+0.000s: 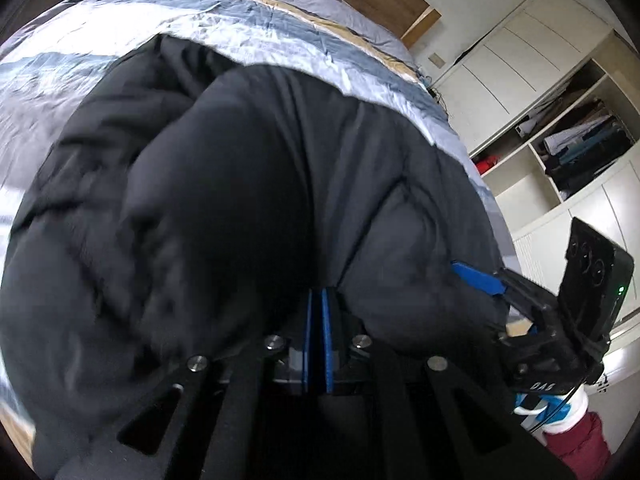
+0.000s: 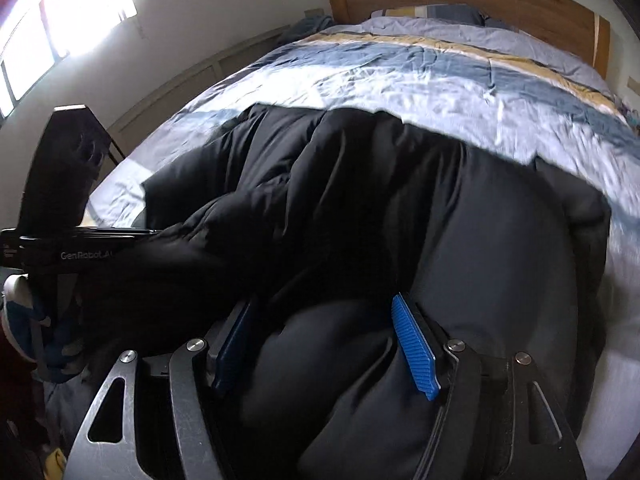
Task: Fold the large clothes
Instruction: 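Lay the held hem over the hood with both grippers, release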
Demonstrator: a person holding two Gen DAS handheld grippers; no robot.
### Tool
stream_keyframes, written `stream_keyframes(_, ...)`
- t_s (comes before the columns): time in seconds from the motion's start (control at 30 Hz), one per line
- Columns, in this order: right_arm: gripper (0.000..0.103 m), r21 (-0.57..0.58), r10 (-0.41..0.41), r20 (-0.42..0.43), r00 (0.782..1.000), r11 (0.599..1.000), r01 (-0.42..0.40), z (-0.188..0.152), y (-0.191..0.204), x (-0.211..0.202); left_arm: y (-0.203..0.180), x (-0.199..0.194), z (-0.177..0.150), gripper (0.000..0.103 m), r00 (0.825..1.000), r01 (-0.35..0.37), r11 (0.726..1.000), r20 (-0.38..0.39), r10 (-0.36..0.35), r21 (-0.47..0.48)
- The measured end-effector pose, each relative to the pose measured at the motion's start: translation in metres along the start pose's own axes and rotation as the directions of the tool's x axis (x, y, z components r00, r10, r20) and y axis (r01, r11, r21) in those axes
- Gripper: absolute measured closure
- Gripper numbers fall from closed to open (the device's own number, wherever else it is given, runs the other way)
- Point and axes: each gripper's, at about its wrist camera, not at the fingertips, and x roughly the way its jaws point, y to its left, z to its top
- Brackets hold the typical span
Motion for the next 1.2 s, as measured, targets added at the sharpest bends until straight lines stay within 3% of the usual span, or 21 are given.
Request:
stream_keyframes(0.23,0.035,-0.086,-0.082,-0.019,0.996,0.993,0.081,-0.049,0.025,-0.020,-0.002,-0.011,-0.044,0.098,0.999,-0.034,0.999,0.017,0.034,0.022)
stream_keyframes(0.4,0.035,-0.053,-0.117,-0.032,0.993,0.992,0.116,-0.059,0.019,-0.002,-0.015,0.012,-0.052,0.098,0.990,-0.143,0.986,0.010,0.143,0.088)
stream_keyframes(0.67,0.035,-0.025,-0.141,-0.061,0.988,0.990,0.140,-0.048,0.021,-0.014,-0.029,-0.010,-0.053,0.097,0.983,-0.183,0.979,0.020,0.182,0.093)
stream_keyframes(0.97,0.035,-0.055,-0.128,0.040,0.991,0.990,0.130,-0.028,0.032,-0.071,-0.048,-0.063,-0.043,0.097,0.975,-0.189,0.975,0.144,0.171,0.120)
stream_keyframes(1.1,0.033,-0.043,-0.117,0.079,0.990,0.992,0.121,-0.015,0.029,-0.074,-0.064,-0.060,-0.038,0.081,0.973,-0.188,0.970,0.165,0.163,0.155)
stream_keyframes(1.2,0.033,-0.032,-0.127,0.052,0.991,0.991,0.129,-0.013,0.021,-0.052,-0.066,-0.040,-0.035,0.079,0.976,-0.198,0.967,0.128,0.178,0.159)
